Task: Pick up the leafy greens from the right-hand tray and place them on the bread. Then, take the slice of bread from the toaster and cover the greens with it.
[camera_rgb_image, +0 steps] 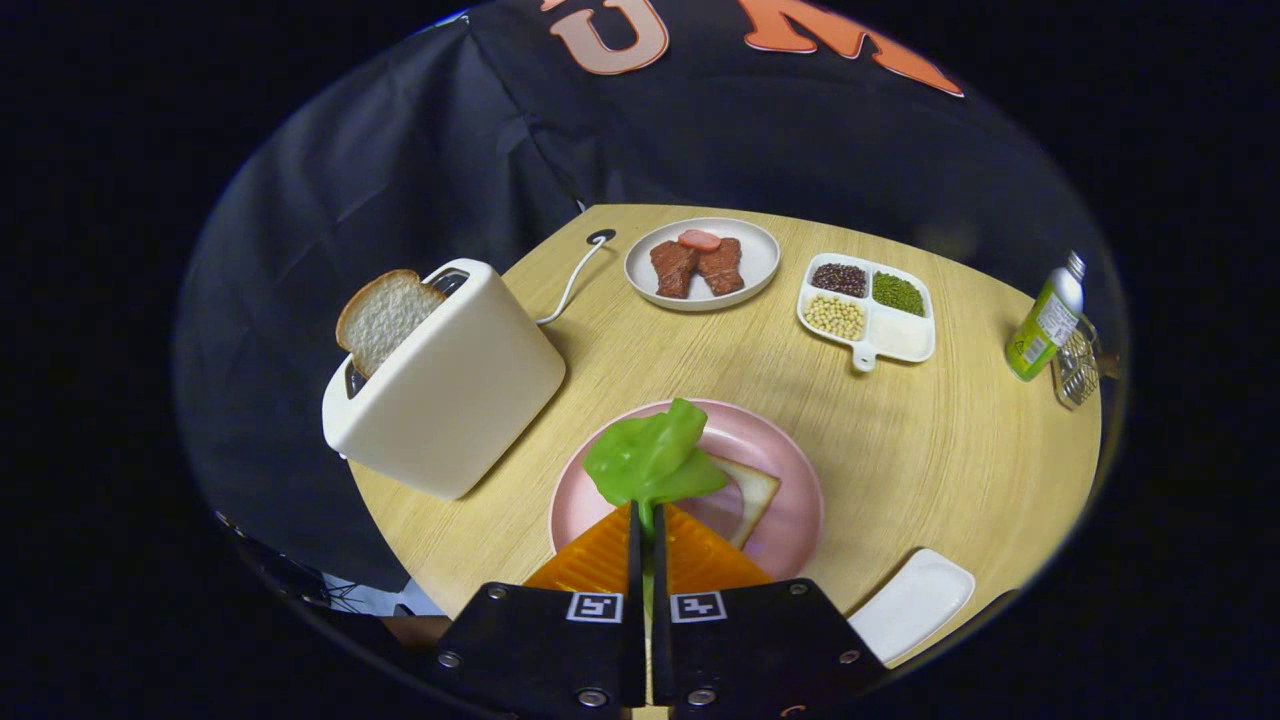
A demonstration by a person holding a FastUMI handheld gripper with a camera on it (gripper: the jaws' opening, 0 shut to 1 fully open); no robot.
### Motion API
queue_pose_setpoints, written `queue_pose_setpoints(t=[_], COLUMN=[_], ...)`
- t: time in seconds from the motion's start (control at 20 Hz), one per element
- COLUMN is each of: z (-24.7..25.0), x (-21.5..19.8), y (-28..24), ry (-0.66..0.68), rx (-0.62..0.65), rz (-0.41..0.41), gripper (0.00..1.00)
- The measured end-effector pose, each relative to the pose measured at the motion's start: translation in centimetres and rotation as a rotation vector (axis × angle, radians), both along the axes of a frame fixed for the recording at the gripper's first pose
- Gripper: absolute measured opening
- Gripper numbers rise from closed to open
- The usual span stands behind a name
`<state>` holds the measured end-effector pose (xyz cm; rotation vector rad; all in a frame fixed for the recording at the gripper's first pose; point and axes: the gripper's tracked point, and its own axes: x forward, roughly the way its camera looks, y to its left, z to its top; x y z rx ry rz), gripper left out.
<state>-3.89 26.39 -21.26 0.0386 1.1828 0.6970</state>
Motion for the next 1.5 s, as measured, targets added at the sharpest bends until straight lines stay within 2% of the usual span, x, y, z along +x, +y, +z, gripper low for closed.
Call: queue_pose_setpoints(t=[0.2, 0.35, 0.6, 0.7, 0.75, 0.85, 1.0, 1.15, 1.3, 1.5], z=[-2.8, -4.9, -4.7, -4.4, -4.1, -3.2, -0.4, 2.9, 6.3, 10.5], x=[0.2, 1.1, 1.2, 1.1, 1.2, 1.8, 2.0, 2.4, 1.8, 1.9], y=[0.4, -0.5, -0.1, -0.4, -0.3, -0.4, 1.2, 3.7, 7.1, 10.8], ry=[0.046, 0.02, 0.009, -0.01, -0.031, -0.087, -0.133, -0.175, -0.148, -0.146], rx=[-0.038, -0.111, -0.116, -0.149, -0.164, -0.204, -0.192, -0.148, -0.055, 0.034], rz=[0.005, 0.004, 0.007, 0.026, 0.033, 0.047, 0.058, 0.054, 0.041, 0.047], gripper=[0.03, 0.03, 0.07, 0.15, 0.25, 0.36, 0.52, 0.59, 0.66, 0.78])
